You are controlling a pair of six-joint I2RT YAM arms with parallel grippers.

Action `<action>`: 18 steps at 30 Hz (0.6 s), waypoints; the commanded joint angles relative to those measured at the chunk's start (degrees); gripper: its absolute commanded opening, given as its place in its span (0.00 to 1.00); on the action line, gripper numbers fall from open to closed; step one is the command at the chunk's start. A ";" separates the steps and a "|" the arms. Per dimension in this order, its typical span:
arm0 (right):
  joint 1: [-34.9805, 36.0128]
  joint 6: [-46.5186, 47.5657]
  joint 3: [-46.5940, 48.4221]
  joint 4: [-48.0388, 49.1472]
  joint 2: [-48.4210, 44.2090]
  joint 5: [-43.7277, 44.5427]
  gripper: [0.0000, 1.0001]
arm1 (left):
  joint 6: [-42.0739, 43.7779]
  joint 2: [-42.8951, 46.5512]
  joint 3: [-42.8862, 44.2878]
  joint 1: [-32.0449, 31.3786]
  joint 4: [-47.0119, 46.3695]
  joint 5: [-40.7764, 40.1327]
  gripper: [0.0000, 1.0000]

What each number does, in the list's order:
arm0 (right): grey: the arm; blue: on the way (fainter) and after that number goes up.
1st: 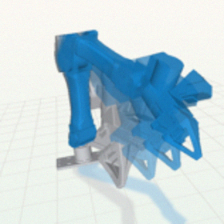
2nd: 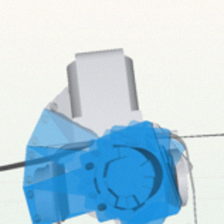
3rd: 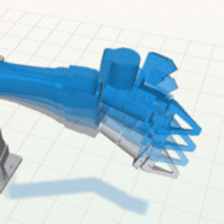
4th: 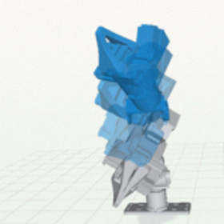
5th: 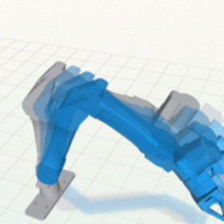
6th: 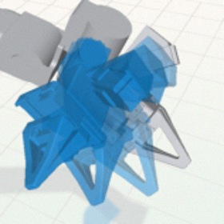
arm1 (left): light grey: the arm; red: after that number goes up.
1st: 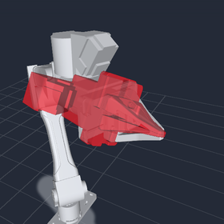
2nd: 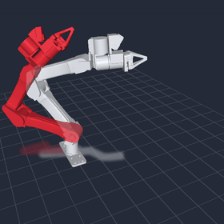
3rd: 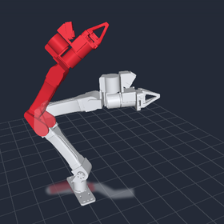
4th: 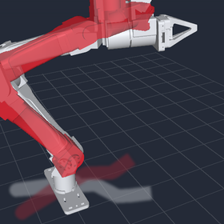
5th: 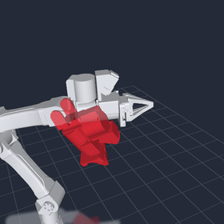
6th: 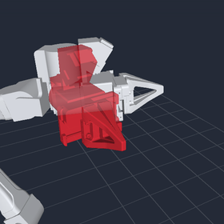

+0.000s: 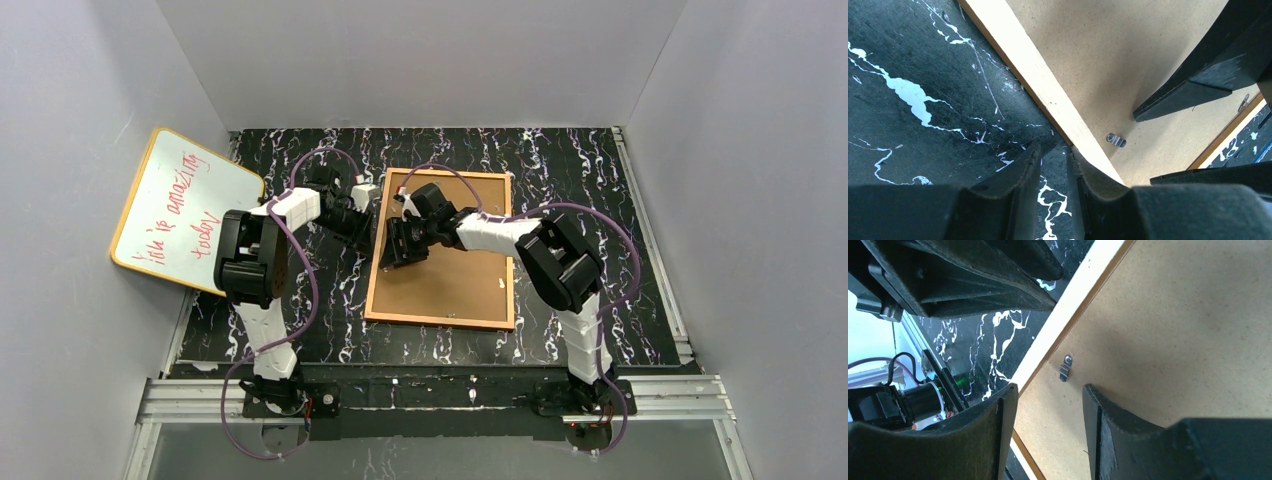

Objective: Put the photo into the frame
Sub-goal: Install the photo frame at the center of the board.

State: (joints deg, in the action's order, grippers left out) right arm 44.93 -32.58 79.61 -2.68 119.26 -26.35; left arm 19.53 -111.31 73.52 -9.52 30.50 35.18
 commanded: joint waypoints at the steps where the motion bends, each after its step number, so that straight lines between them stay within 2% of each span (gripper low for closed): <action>1: 0.95 1.03 2.51 1.71 1.94 -0.32 0.59 | 0.60 0.14 -0.47 -0.04 1.67 0.27 0.24; 18: 1.91 0.76 4.44 0.76 4.41 -2.51 0.52 | 1.03 0.28 0.13 -0.06 1.89 -0.70 0.23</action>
State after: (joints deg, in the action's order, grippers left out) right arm 45.95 -32.73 82.39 -1.10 122.21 -28.38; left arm 19.77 -111.31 73.52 -9.54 30.50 34.37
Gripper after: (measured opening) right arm 0.529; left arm 0.230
